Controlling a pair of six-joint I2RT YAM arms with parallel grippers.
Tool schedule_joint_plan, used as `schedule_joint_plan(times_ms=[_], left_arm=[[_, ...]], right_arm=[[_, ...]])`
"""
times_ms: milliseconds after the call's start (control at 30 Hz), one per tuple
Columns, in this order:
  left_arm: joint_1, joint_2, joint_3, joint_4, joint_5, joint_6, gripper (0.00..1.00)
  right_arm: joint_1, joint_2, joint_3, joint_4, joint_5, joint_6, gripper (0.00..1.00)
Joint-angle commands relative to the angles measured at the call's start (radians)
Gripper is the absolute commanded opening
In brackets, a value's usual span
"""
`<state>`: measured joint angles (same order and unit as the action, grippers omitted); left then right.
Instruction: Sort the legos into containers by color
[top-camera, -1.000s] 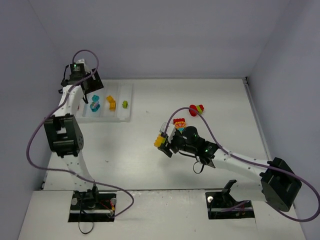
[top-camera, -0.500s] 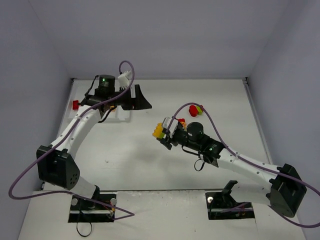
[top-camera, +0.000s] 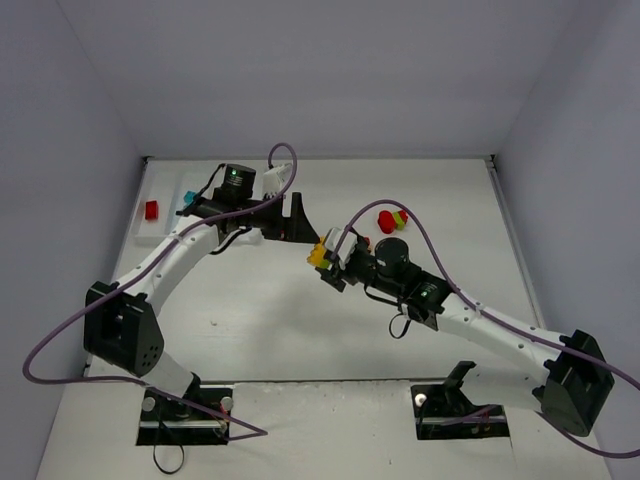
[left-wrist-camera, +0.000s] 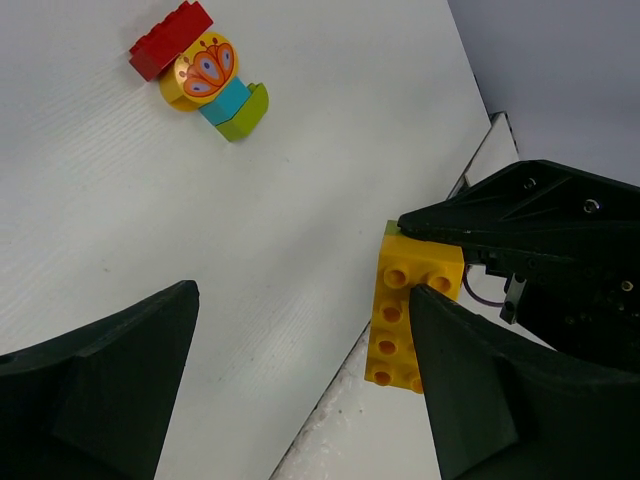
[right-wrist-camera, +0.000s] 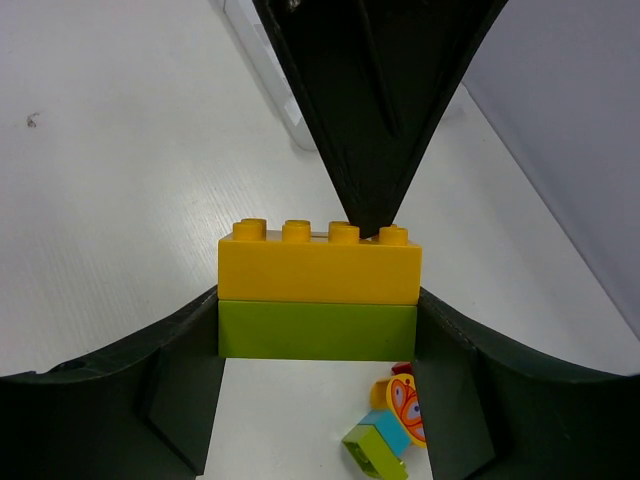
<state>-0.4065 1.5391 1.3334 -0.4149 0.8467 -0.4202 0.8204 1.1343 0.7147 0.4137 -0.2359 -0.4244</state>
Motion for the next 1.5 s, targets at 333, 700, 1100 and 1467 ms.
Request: schedule_joint_plan(times_ms=[333,700,1100,1467], left_arm=[[0.006,-0.117,-0.020,0.123,-0.046,-0.018,0.80],[0.003,-0.116,-0.030,0.165,0.081,-0.002,0.79],[-0.020,-0.076,-0.014,0.125,0.098,0.023,0.65],[-0.041,-0.051,-0.011,0.128,0.160,0.020,0.34]], right_arm=[[-0.003,0.035,0.058,0.077,0.037,-0.016,0.10],[-0.012,0.050,0.086,0.111,0.027,-0.030,0.10],[-0.012,0.061,0.114,0.128,0.023,-0.037,0.10],[-0.012,0.078,0.120,0.154,0.020,-0.034,0.11]])
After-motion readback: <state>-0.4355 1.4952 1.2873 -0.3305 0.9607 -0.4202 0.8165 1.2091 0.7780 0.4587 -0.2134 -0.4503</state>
